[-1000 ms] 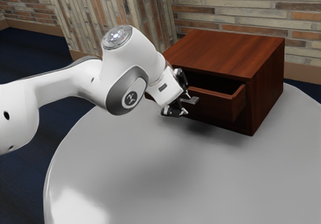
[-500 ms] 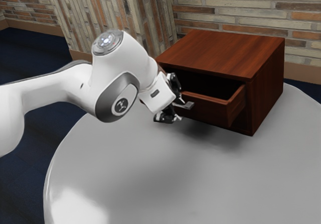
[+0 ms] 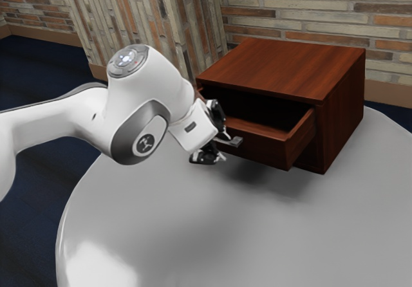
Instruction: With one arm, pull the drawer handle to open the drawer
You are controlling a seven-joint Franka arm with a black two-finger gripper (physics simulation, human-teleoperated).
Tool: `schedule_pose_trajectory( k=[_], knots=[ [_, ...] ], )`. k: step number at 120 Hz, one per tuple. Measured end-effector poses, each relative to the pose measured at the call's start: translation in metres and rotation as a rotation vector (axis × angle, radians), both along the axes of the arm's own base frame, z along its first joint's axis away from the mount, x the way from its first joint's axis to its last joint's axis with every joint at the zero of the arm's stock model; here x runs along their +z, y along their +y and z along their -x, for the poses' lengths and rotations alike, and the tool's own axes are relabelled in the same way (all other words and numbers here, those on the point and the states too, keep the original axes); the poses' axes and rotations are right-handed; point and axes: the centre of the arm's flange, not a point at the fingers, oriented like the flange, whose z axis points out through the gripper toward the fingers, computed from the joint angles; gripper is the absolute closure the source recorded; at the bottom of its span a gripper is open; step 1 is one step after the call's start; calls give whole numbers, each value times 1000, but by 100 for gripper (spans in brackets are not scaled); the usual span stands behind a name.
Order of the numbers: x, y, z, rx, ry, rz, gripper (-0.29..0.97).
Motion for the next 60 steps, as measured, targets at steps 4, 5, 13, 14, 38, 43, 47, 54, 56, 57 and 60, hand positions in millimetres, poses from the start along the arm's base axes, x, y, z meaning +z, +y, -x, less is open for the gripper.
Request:
schedule_pose_trajectory(
  k=[4, 5, 13, 14, 38, 43, 47, 54, 56, 57, 60],
  knots=[
    [0, 0, 2, 1, 1, -1, 44],
    [0, 1, 3, 2, 1, -1, 44],
    [1, 5, 8, 9, 2, -3, 44],
    [1, 6, 9, 11, 2, -3, 44],
    [3, 31, 21, 58, 3, -5, 42],
    [2, 33, 22, 63, 5, -5, 43],
    [3, 35, 24, 66, 4, -6, 44],
    [4, 34, 29, 66, 3, -7, 44],
    [4, 34, 30, 67, 2, -7, 45],
    [5, 34, 31, 67, 2, -8, 45],
    [5, 34, 33, 67, 1, -8, 46]
  ],
)
